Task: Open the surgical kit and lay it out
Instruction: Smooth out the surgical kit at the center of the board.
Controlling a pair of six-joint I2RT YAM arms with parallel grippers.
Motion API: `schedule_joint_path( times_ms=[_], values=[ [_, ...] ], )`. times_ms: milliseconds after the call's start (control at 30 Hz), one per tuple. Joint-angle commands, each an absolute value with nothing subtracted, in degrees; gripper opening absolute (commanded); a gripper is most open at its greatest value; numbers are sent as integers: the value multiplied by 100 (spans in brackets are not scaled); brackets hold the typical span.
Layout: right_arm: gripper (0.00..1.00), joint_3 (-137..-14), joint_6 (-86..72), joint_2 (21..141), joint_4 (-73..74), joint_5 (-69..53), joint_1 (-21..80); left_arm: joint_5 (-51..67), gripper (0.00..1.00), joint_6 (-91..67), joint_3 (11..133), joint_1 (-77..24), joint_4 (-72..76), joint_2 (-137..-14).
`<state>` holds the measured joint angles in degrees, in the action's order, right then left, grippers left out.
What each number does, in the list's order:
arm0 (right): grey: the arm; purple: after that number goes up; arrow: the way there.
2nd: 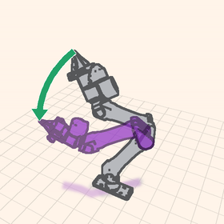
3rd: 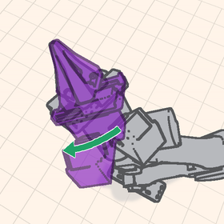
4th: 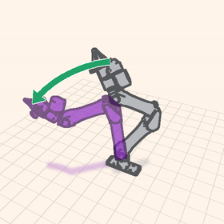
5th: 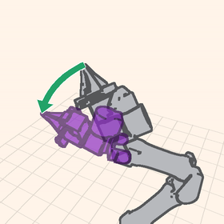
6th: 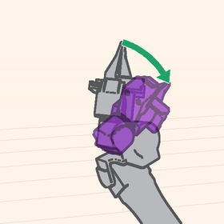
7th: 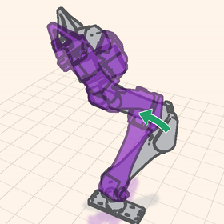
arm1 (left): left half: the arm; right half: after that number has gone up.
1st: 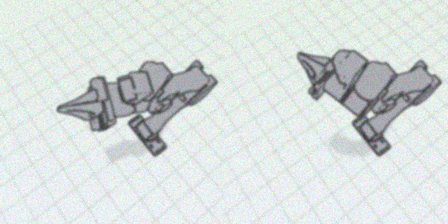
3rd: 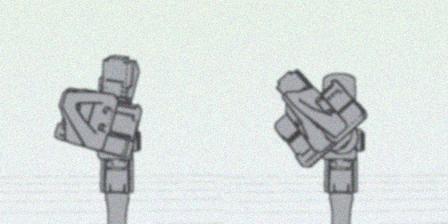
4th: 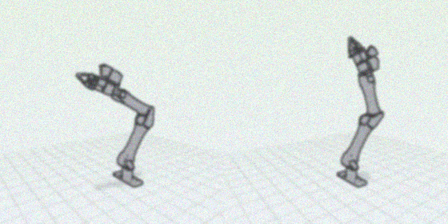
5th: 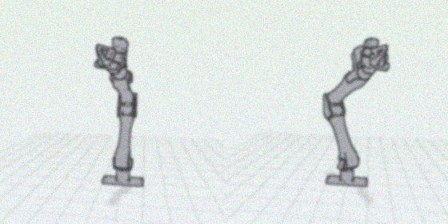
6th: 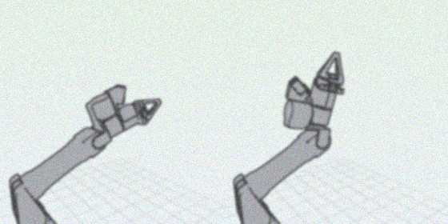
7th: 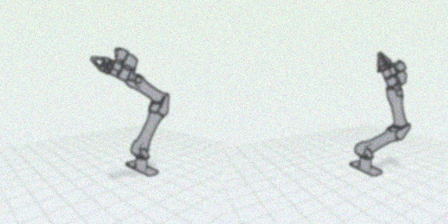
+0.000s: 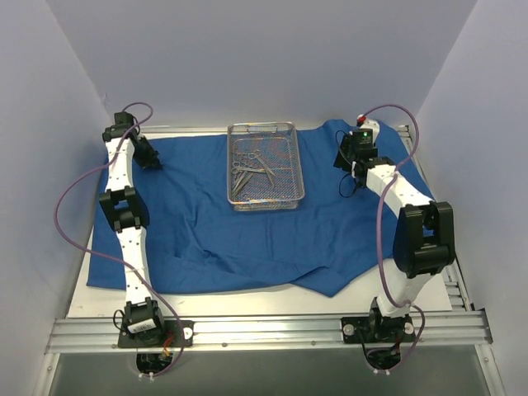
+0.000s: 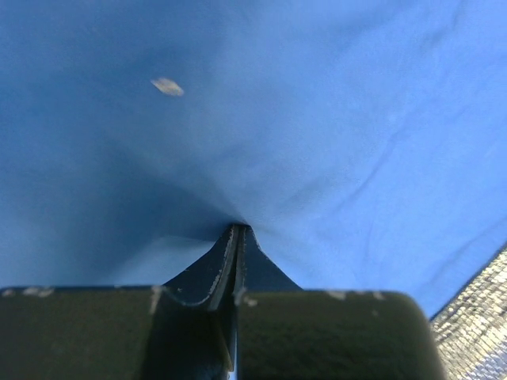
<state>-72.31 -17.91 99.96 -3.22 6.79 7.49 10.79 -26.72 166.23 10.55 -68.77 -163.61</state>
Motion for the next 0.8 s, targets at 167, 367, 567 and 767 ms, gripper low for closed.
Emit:
schedule_joint_path(
  times_ms=[167,367,567,767],
  values=[
    [45,-7260,-2144,9827,-536,62,756,1530,2,-2496,16025,1292,-5723,-16051],
    [46,-6988,-2215,9256,-370,18,817,784,20,-2619,13644,941,-4625,-13723],
    [46,-6470,-2320,8614,-404,-518,896,518,25,-2804,12086,967,-4456,-12314],
    [42,-6713,-2566,8648,505,-974,897,738,2,-2681,10954,967,-4491,-11778]
  ],
)
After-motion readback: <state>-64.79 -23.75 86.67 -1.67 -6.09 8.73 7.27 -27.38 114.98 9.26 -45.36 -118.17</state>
